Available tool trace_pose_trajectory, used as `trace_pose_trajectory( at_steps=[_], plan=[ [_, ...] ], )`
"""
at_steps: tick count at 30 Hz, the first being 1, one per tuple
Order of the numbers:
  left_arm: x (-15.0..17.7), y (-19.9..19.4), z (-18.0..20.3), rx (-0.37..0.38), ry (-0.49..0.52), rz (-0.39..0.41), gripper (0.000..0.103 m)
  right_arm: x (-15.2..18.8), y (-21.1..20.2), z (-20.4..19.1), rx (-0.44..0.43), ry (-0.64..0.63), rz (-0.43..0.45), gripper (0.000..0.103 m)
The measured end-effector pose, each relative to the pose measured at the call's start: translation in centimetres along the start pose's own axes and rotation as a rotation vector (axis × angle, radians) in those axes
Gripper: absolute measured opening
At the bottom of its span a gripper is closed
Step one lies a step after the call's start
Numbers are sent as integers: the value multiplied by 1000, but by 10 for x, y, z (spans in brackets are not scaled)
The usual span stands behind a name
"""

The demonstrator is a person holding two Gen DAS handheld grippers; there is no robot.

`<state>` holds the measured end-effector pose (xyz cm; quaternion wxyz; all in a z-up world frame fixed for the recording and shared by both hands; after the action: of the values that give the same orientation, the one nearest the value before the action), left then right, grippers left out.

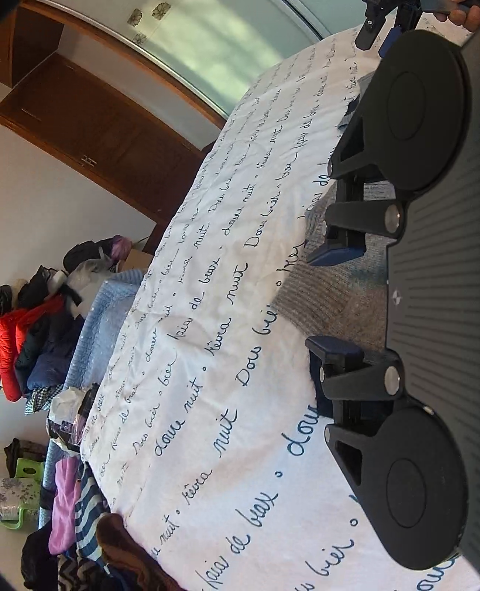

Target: Fold small clothes

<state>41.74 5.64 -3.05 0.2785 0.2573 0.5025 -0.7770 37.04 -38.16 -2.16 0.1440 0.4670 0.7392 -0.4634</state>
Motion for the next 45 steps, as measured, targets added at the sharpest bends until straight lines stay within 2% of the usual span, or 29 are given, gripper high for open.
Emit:
trace_pose_trajectory(
  at_steps=[2,5,7,12,14,16,22,28,33,39,45],
  plan=[
    [2,-11,2,-37,29,16,58,5,8,-5,4,-20,-43,80],
    [9,-26,10,-86,91,39,73,14,17,-2,109,-28,-72,80],
    [15,-36,14,-106,126,51,78,19,12,-1,133,-27,-48,80],
    [29,-51,25,-161,200,64,82,29,-10,-25,110,-131,-16,80],
    [35,-55,29,-179,224,68,87,33,-20,-38,87,-165,-12,82],
    [40,-60,31,-200,245,70,87,39,-29,-48,63,-189,-6,86],
    [53,-69,34,-232,292,68,89,63,-49,-77,11,-263,-27,91],
    [60,-73,31,-249,311,60,89,88,-61,-98,-5,-363,-30,91],
    [65,-81,30,-253,305,64,89,103,-73,-103,-5,-368,-14,91],
    [81,-98,26,-266,295,75,91,130,-83,-105,-42,-372,-56,91],
    [98,-115,12,-277,307,77,92,158,-97,-112,-31,-451,-58,91]
  ],
)
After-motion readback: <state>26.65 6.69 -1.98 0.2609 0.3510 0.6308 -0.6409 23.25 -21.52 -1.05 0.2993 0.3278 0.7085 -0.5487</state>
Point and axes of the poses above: each gripper's, at about its wrist camera, not at the fingertips, and y roughly the way its jaws point, z to its right, x to its underside, the point moved 3 cm from there along y, roughly the way its jaws point
